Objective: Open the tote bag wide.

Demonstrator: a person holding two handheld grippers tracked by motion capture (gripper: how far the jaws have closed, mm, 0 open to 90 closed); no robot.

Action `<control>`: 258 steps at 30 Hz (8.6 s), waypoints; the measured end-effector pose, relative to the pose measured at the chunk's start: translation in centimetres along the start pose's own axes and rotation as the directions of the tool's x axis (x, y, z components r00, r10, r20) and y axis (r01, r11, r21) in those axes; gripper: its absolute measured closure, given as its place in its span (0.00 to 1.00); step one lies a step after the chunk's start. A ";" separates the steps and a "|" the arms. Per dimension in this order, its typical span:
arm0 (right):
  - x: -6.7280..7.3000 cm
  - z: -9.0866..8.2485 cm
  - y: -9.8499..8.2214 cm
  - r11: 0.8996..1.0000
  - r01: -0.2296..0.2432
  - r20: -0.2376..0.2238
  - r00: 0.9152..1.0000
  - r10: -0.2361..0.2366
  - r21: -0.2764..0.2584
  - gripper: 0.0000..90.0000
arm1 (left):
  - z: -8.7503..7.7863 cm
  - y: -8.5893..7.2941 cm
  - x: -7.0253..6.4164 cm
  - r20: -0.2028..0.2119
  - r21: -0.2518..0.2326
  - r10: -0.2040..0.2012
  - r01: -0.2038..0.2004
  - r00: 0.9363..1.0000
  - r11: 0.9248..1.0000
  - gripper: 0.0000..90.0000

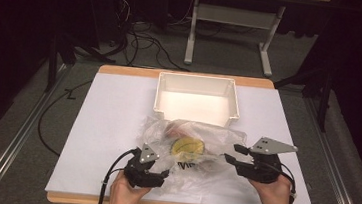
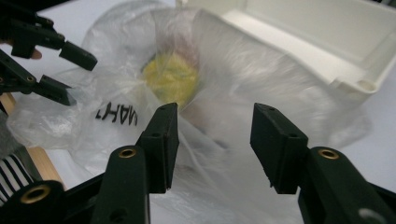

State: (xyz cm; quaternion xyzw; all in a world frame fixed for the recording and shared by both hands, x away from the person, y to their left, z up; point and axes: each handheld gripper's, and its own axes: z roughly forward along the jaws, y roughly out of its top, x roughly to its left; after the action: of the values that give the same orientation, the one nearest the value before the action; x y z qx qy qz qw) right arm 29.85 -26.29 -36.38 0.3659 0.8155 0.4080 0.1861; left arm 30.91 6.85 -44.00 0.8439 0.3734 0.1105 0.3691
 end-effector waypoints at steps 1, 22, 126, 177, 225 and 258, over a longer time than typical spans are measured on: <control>0.1 0.6 -0.1 1.000 0.005 -0.003 1.000 -0.005 0.019 0.57 | 0.4 0.0 -0.1 -0.006 0.009 0.007 -0.007 1.000 1.000 0.36; -1.5 7.8 -1.8 0.979 -0.043 -0.126 0.990 0.069 0.199 0.79 | 4.6 0.2 -0.4 -0.053 0.084 0.040 -0.035 0.998 0.996 0.45; 4.5 10.8 1.2 0.958 0.183 -0.180 0.973 -0.145 0.220 1.00 | 1.2 9.9 3.3 0.018 -0.065 0.052 -0.051 0.998 0.997 1.00; 2.8 12.7 1.7 0.947 0.097 -0.057 0.995 -0.083 0.305 0.39 | 3.5 8.1 4.4 -0.041 -0.049 0.034 -0.036 0.999 0.998 1.00; 0.6 9.9 -0.3 0.912 0.244 -0.202 0.962 -0.185 0.330 0.48 | -0.8 4.3 1.9 0.000 -0.041 -0.012 0.012 1.000 0.999 0.27; -0.4 8.9 -1.4 0.910 0.287 -0.249 0.944 -0.216 0.298 0.48 | 3.1 1.2 8.8 -0.245 0.161 -0.008 0.049 0.970 0.986 0.97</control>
State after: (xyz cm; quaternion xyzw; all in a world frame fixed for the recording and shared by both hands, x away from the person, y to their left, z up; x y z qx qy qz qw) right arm 34.82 -22.41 -42.76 0.2380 0.9277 0.2743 0.0860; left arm 39.20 10.89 -46.11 0.8463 0.4358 0.1763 0.2505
